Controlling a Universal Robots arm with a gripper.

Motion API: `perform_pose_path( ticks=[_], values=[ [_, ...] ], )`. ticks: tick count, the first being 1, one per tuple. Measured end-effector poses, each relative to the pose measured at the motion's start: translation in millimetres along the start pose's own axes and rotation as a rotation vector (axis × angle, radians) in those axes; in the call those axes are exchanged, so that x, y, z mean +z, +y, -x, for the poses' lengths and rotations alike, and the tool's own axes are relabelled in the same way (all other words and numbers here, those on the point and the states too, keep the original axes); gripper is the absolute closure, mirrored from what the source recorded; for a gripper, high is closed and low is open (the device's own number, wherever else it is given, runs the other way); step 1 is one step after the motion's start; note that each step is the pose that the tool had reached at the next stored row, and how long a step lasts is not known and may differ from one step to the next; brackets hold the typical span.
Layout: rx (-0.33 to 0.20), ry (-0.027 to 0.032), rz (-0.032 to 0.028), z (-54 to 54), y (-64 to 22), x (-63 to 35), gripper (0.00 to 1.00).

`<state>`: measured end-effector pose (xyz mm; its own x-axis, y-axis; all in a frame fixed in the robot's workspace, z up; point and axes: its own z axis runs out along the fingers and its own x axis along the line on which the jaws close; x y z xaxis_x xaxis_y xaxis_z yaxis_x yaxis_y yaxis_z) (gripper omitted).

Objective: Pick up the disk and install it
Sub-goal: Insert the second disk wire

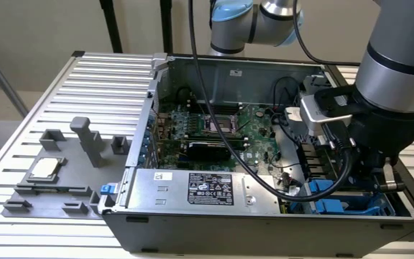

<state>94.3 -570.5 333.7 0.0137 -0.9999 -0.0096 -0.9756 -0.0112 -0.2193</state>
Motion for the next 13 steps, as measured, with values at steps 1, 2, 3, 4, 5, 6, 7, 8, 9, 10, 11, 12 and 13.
perform_pose_path(
  ticks=[1,2,3,4,5,6,7,8,9,10,11,12,13],
  values=[
    [0.000,-0.0003,0.0000,0.0,0.2,0.9,0.84],
    [0.000,-0.0003,0.0000,-0.1,0.4,1.8,0.84],
    [0.000,0.0000,0.0000,-0.1,0.6,2.5,0.84],
    [0.000,0.0000,0.0000,-0.1,0.7,3.1,0.84],
    [0.000,-0.0002,0.0000,-0.1,0.8,3.5,0.84],
    [0.000,-0.0009,0.0000,-0.1,0.9,3.7,0.84],
    [0.000,-0.0024,-0.0001,0.0,0.9,4.3,0.82],
    [0.001,-0.0039,-0.0003,0.0,0.9,4.5,0.82],
    [0.001,-0.0037,-0.0003,0.0,0.6,3.1,0.76],
    [0.001,-0.0031,-0.0002,0.0,0.2,1.1,0.76],
    [0.001,-0.0031,-0.0002,0.0,0.0,-0.8,0.76],
    [0.001,-0.0034,-0.0002,0.0,0.3,-2.6,0.76],
    [0.001,-0.0034,-0.0002,0.1,1.4,-4.6,0.76]
  ],
)
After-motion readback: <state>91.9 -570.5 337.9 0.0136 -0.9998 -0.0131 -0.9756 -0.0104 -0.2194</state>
